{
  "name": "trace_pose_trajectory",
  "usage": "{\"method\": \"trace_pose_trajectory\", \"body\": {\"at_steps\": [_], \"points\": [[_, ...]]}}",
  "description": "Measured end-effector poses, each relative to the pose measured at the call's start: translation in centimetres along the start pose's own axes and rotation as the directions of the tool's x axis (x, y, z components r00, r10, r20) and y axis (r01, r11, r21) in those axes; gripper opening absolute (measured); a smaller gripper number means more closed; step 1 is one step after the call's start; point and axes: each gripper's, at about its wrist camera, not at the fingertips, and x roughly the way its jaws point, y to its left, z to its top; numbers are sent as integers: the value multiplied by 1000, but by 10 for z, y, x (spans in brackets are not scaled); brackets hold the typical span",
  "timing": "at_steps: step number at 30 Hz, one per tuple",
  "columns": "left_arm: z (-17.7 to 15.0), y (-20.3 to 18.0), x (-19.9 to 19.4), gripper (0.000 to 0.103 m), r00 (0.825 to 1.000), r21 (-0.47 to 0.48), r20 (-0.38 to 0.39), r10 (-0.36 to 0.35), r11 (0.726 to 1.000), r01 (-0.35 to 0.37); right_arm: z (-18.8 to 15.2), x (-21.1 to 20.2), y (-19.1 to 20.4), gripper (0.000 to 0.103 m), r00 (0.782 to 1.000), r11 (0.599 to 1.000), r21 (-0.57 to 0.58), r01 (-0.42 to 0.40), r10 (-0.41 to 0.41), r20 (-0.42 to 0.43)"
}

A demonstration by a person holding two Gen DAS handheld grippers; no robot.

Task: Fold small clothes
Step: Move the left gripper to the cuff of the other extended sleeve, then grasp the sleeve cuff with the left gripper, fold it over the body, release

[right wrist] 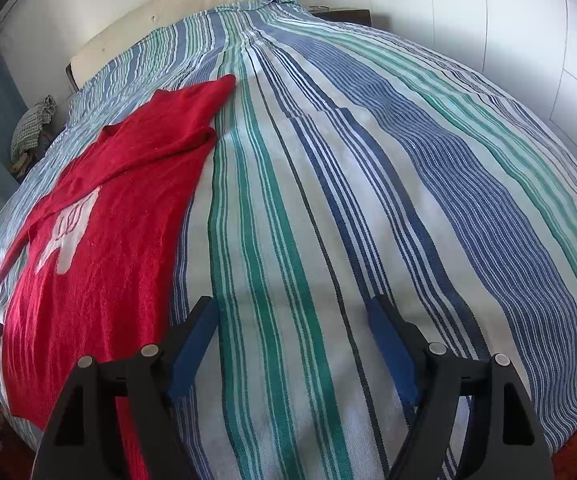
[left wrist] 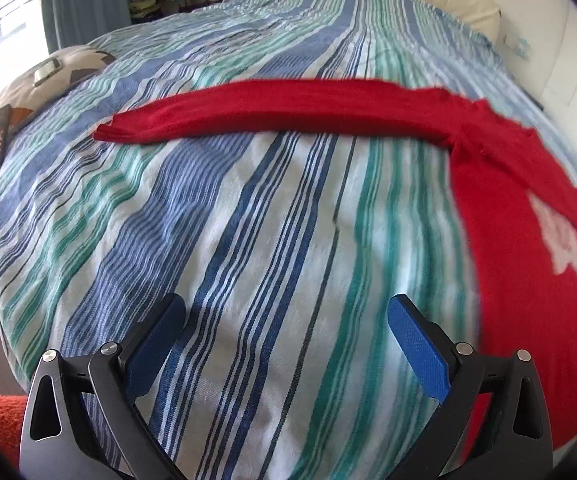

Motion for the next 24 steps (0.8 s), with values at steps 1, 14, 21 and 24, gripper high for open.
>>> {"method": "trace_pose_trajectory", "body": {"at_steps": [1, 14, 21, 24], "points": [[10, 9, -13, 102, 997, -37, 50, -56, 998, 58, 0, 0, 0, 78, 1000, 1000, 3, -1, 1, 1], [106, 169, 81, 59, 997, -564, 48, -64, 822, 80, 1, 5, 8, 85, 1000, 1000, -23, 16, -16, -2], [157, 120, 56, 3, 995, -412, 98, -25, 909, 63, 0, 9, 13, 90, 1000, 999, -36, 27, -27, -4], [199, 43, 17, 3, 976, -214, 194, -101, 966, 142, 1, 9, 11, 90, 1000, 999, -30, 17, -18, -7]]}}
